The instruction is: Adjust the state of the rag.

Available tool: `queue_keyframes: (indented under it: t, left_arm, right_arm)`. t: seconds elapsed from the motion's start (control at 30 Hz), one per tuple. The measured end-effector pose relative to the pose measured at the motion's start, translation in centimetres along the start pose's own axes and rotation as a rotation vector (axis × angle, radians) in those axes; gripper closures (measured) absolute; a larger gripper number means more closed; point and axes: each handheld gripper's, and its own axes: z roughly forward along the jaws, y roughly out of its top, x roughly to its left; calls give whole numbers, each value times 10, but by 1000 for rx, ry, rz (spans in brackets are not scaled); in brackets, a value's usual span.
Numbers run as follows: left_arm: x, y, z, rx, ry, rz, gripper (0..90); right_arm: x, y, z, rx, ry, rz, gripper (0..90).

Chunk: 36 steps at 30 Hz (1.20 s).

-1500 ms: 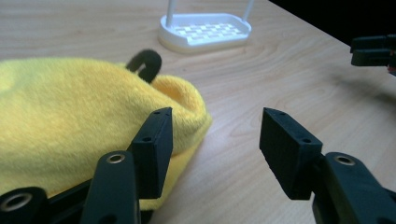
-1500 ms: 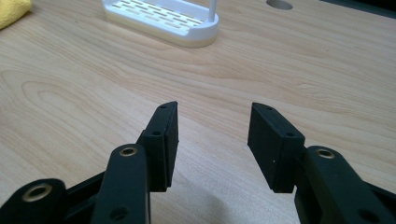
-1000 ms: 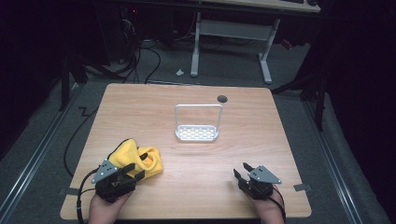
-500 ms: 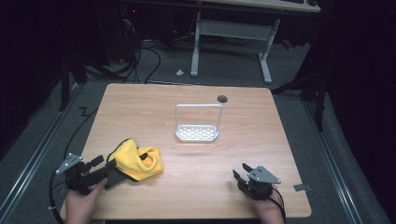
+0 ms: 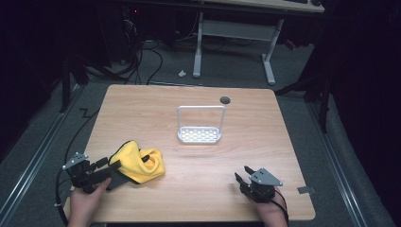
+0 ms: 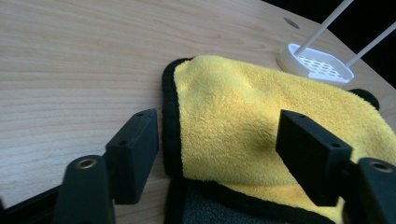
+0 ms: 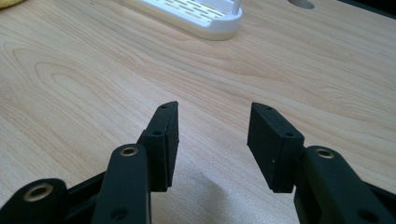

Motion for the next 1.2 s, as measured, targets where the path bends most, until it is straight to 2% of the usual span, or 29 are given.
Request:
queue_keyframes:
  t: [0.07, 0.23, 0.37, 0.43, 0.5, 0.53, 0.57, 0.6, 0.63, 0.73, 0.87, 0.93, 1.03, 1.2]
  left_arm:
    - [0, 0, 0, 5, -4, -3, 389]
    - [2, 0, -4, 20, -25, -7, 589]
    - [-4, 0, -4, 40, -44, 28, 760]
    - [-10, -2, -4, 48, -61, 42, 815]
    - [-19, -4, -2, 57, -85, 54, 834]
    - [-19, -4, -2, 57, -85, 54, 837]
    - [-32, -7, 0, 76, -117, 78, 839]
    - [-32, -7, 0, 76, -117, 78, 840]
    - [-48, -10, 5, 101, -156, 118, 841]
    - [-78, -18, 14, 146, -220, 195, 842]
    - [-120, -29, 29, 189, -305, 273, 842]
    - [-138, -35, 39, 201, -331, 313, 842]
    - [-158, -41, 55, 211, -361, 345, 843]
    - [-174, -45, 64, 185, -362, 378, 846]
  right_arm:
    - [0, 0, 0, 0, 0, 0, 539]
    - [1, 0, 1, 3, 2, -6, 539]
    - [1, 0, 1, 3, 1, -4, 539]
    - [0, 0, 1, -1, 2, -5, 540]
    - [0, 0, 1, 0, -1, 4, 540]
    - [0, 0, 1, -1, -3, 5, 540]
    - [0, 1, 2, -5, -4, 6, 540]
    - [0, 2, 2, -7, -7, 6, 539]
    - [0, 3, 3, -12, -7, 6, 540]
    - [2, 5, 5, -13, -3, 8, 539]
    - [8, 5, 5, -7, 11, -21, 539]
    - [10, 6, 5, -12, 13, -26, 539]
    - [14, 8, 5, -18, 25, -28, 539]
    - [34, 17, 7, -25, 73, -62, 540]
